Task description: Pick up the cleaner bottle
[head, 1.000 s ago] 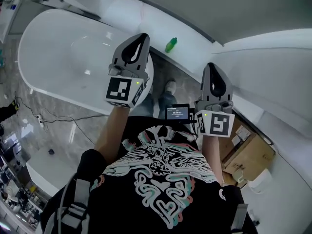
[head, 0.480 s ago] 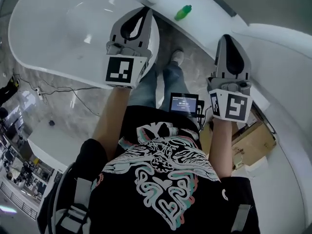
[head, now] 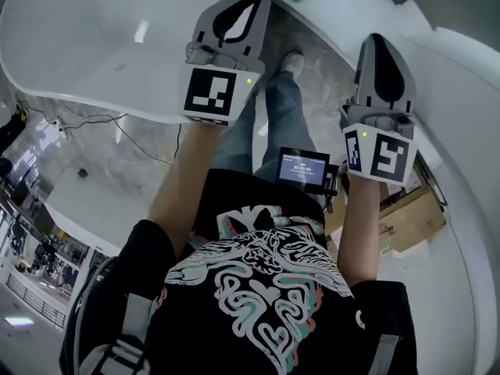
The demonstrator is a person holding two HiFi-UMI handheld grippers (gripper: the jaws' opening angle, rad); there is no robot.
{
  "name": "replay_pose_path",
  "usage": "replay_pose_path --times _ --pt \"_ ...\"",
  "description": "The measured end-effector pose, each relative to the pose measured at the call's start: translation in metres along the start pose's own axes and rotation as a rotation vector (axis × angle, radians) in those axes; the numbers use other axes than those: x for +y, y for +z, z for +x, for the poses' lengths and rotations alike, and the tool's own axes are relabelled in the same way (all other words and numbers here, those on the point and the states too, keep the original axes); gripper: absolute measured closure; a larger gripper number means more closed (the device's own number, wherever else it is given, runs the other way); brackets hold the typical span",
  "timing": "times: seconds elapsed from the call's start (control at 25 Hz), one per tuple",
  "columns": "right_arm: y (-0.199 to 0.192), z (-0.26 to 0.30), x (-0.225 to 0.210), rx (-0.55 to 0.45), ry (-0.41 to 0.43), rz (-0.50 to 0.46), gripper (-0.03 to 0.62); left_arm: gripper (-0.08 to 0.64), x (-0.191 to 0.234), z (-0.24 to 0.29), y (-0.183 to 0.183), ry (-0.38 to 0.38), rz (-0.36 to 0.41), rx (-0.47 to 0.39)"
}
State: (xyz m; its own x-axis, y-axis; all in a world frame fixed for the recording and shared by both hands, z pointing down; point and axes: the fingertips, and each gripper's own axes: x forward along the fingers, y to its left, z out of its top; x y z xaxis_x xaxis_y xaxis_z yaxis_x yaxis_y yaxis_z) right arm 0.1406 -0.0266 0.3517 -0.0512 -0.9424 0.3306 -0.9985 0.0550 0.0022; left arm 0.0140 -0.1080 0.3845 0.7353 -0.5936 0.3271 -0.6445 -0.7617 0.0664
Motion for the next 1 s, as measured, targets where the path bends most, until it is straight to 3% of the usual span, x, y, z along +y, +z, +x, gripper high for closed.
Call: replay_pose_path --times 0.36,0.56,0.64,0.72,1.0 --pt "-0.051 0.025 0.006 0.041 0.020 0.012 0.565 0.541 0.002 0.020 -0.067 0.029 -0.016 0.091" --pt "-0.079 0.038 0.010 0.052 0.030 0.022 0.565 0.541 0.006 0.036 -0.095 0.082 0.004 0.065" --pt "-0.096 0.037 0.013 0.076 0.035 0.033 0.565 0.541 0.000 0.037 -0.116 0.101 -0.028 0.113" --pt "-0.108 0.045 0.012 0.079 0.041 0.032 0.565 0.541 -0.005 0.047 -0.132 0.099 -0.052 0.149" --pt "-0.133 0.066 0.005 0.058 0.031 0.049 0.565 0.533 -0.021 0.074 -0.167 0.062 -0.044 0.155"
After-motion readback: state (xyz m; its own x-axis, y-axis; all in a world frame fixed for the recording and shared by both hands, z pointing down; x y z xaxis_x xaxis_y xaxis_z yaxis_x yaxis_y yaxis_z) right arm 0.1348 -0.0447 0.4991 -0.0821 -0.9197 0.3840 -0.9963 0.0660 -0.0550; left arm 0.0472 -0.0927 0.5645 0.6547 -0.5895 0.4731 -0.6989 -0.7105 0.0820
